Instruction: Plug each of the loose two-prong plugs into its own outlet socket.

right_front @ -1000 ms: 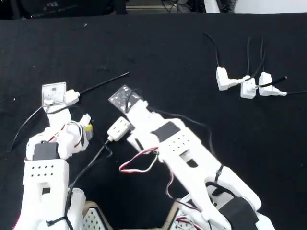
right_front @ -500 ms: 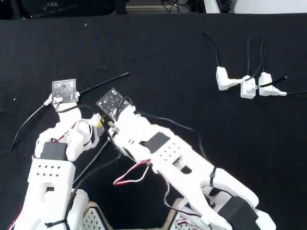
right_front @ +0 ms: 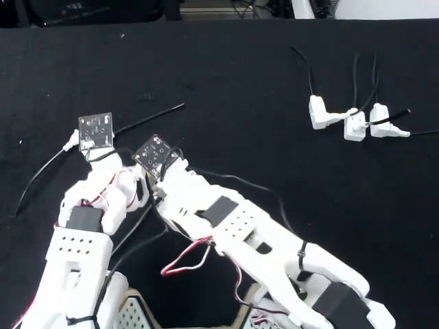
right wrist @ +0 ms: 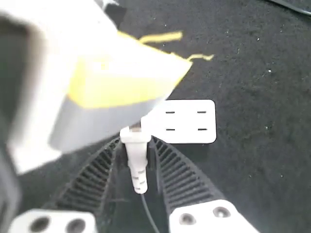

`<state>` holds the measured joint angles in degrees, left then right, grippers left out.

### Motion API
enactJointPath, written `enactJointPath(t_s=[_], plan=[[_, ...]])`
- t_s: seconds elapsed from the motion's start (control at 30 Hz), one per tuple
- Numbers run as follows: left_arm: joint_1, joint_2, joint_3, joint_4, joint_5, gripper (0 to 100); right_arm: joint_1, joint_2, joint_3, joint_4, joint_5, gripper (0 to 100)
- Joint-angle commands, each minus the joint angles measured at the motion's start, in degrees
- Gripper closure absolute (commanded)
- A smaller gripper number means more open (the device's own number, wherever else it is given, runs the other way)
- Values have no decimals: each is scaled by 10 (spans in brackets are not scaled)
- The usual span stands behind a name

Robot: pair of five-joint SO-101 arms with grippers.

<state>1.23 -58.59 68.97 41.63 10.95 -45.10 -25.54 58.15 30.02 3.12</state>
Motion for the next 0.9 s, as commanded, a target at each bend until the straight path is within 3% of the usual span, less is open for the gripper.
enactJointPath(t_s=[0.0,0.87], plan=[[-2,-12,9,-18,6,776,-8,-61,7,-15,-5,987],[-6,-12,51,-19,4,776,-8,-129,30,-11,-6,988]])
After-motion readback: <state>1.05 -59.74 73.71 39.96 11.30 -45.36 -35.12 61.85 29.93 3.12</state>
